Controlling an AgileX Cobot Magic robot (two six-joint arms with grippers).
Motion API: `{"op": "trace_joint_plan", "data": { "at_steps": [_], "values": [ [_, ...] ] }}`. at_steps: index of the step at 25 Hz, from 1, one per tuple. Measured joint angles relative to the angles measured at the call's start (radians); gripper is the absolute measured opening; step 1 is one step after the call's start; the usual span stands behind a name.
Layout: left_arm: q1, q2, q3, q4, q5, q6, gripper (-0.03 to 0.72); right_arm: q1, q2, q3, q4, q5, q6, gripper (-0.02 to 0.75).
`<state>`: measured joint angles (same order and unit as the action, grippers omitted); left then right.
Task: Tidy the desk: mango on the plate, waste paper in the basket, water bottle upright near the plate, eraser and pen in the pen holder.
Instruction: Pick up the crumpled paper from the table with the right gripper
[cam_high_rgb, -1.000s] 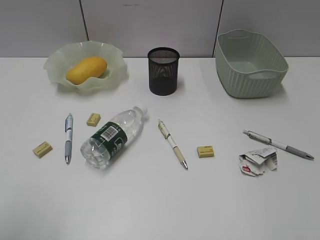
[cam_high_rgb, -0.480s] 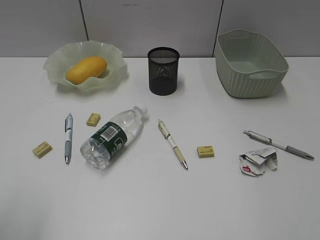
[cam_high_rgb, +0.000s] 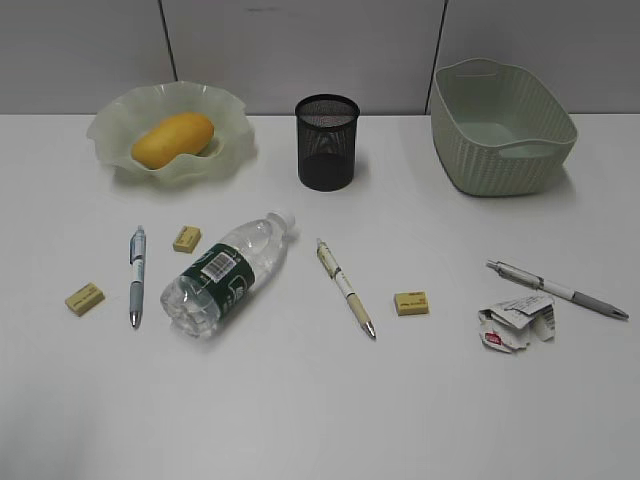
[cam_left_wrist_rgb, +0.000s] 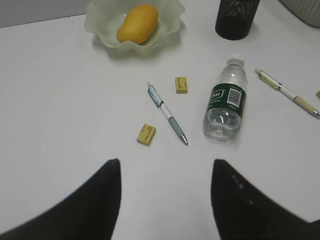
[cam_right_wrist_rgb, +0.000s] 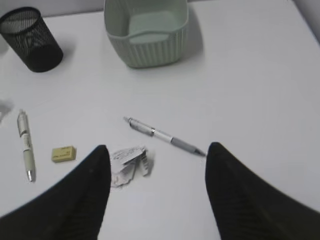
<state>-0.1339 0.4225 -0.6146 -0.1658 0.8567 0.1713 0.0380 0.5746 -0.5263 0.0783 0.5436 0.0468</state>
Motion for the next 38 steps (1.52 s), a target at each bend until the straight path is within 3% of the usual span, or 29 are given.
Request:
{"op": "trace_joint_plan", "data": {
  "at_steps": [5, 17, 23, 33, 38],
  "values": [
    [0.000, 0.000, 0.000, -0.001, -0.002, 0.000, 0.428, 0.000, 0.217, -0.003, 0.151, 0.004, 0.001, 0.478],
    [0.000, 0.000, 0.000, -0.001, -0.004, 0.000, 0.428, 0.000, 0.734, -0.080, 0.353, 0.018, 0.002, 0.478],
    [0.000, 0.000, 0.001, -0.002, -0.005, 0.000, 0.428, 0.000, 0.902, -0.093, 0.447, -0.089, 0.002, 0.477],
    [0.000, 0.000, 0.001, -0.002, -0.006, 0.000, 0.428, 0.005, 1.066, -0.180, 0.497, -0.164, 0.002, 0.477],
    [0.000, 0.000, 0.001, -0.001, -0.006, 0.000, 0.428, 0.073, 1.163, -0.221, 0.510, -0.196, 0.004, 0.477]
  ]
}}
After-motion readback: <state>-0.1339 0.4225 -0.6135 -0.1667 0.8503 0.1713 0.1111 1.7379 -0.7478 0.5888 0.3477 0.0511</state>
